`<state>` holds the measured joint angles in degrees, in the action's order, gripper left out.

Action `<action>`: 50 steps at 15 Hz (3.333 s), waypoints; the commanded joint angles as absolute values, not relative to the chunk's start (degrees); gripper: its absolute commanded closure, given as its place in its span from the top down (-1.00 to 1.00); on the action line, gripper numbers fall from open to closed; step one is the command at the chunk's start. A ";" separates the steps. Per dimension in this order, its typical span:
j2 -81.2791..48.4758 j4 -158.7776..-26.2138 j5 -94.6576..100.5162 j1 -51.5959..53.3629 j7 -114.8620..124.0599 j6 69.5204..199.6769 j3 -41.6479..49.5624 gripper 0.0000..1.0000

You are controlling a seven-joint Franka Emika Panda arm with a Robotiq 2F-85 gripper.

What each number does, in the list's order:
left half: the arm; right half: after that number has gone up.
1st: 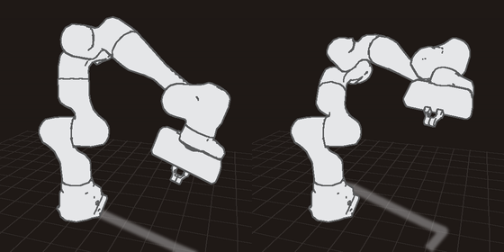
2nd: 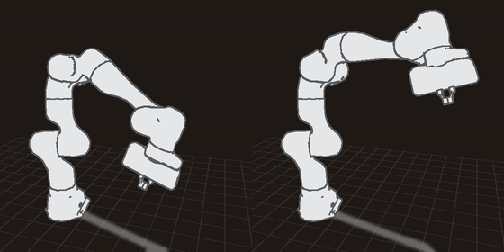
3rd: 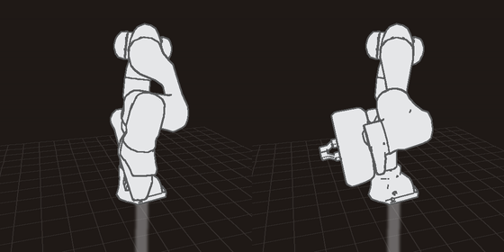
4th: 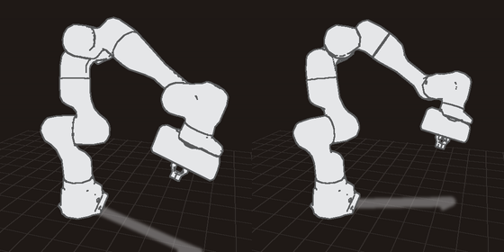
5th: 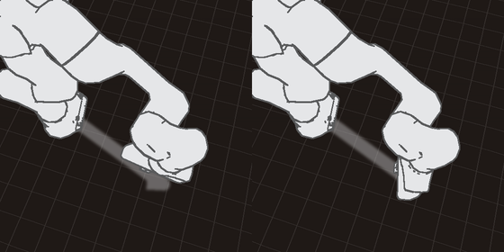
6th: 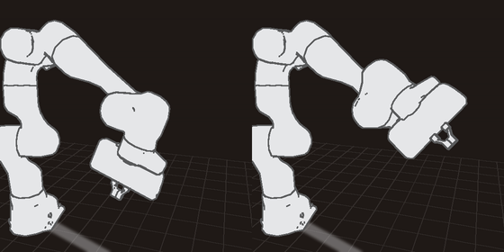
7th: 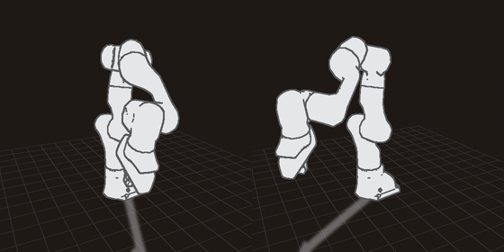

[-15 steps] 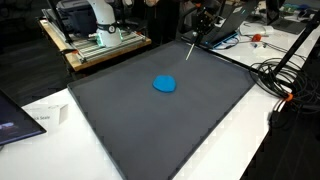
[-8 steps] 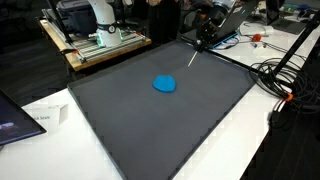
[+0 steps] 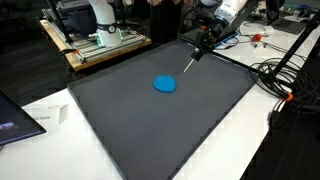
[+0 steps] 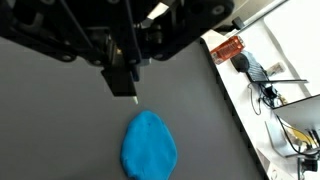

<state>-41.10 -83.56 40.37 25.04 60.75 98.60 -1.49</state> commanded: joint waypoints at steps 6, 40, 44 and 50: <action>-49.28 -74.09 42.83 27.63 60.76 89.96 0.49 -0.94; -58.27 -59.99 48.16 28.95 49.29 77.24 -1.02 -0.94; -57.60 -59.97 45.71 27.85 46.33 77.65 -2.22 -0.94; -56.86 -59.03 40.40 25.78 42.52 77.63 -3.19 -0.94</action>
<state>-56.93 -61.08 43.54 27.40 45.24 78.98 -1.77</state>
